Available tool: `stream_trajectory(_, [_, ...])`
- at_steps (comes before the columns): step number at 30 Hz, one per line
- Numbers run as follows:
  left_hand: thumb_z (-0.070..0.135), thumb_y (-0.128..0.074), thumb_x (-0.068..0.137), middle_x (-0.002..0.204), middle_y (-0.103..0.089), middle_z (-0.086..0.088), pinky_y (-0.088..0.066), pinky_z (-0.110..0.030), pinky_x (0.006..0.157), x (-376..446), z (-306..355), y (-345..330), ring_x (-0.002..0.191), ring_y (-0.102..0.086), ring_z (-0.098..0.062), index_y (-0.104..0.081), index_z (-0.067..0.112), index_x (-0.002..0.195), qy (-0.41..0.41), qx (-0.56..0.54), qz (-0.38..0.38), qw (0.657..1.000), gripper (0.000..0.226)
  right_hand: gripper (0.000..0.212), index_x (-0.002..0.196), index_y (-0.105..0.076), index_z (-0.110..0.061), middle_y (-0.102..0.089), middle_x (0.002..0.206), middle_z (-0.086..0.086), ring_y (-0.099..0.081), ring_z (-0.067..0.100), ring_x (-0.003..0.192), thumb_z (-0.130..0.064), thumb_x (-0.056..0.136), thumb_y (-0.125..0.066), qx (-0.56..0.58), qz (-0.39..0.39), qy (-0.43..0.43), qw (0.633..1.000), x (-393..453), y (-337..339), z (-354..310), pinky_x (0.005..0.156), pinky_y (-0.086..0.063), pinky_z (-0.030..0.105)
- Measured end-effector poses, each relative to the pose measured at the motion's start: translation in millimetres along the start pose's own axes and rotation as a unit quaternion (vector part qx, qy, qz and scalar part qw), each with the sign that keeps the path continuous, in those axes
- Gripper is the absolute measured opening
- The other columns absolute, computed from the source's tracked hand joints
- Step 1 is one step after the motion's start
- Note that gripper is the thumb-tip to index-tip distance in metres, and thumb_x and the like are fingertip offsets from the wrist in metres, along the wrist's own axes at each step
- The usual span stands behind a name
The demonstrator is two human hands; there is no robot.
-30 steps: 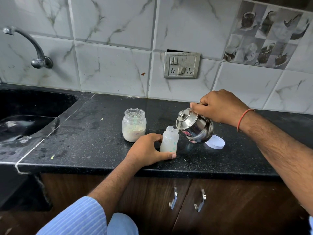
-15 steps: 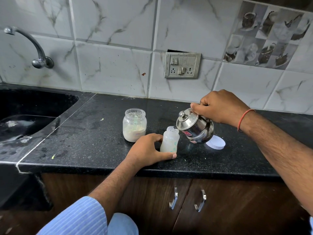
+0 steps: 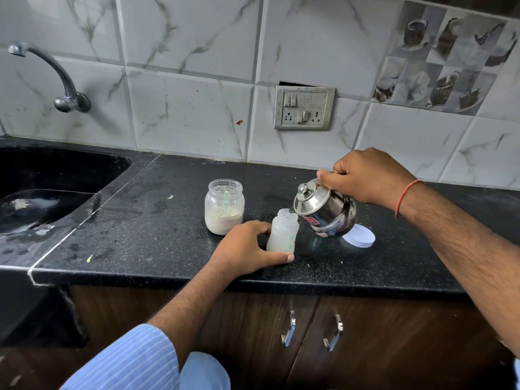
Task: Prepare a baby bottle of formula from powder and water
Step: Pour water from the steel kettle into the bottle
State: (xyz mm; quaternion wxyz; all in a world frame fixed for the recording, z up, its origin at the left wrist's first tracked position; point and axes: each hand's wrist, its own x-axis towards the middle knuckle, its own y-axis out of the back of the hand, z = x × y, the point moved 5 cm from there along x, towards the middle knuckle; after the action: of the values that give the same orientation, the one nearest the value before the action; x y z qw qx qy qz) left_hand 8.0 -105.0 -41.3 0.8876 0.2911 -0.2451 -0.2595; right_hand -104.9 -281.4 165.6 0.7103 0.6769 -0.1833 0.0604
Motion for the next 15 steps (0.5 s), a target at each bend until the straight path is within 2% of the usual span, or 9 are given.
stream_trajectory(5, [0.077,-0.092,0.067,0.117,-0.074,0.023,-0.047,-0.021,0.076,-0.4,1.6,1.0,0.096,-0.064,0.008,-0.078,0.038,0.128,0.001,0.005,-0.003,1.000,0.073,0.061,0.058,-0.056,-0.014,-0.049,0.051,0.004,-0.044,0.022,0.054,-0.056,0.101,-0.054,-0.005,-0.003,0.000,1.000,-0.3,0.2,-0.7,0.056,-0.035,0.034])
stream_trajectory(15, [0.077,-0.092,0.066,0.119,-0.074,0.023,-0.060,-0.030,0.093,-1.5,2.9,1.9,0.105,-0.067,0.006,-0.078,0.038,0.128,0.004,0.003,-0.007,1.000,0.075,0.060,0.059,-0.055,-0.013,-0.048,0.051,0.004,-0.043,0.022,0.053,-0.055,0.102,-0.055,-0.018,-0.004,0.002,1.000,-0.3,2.1,-3.4,0.054,-0.033,0.034])
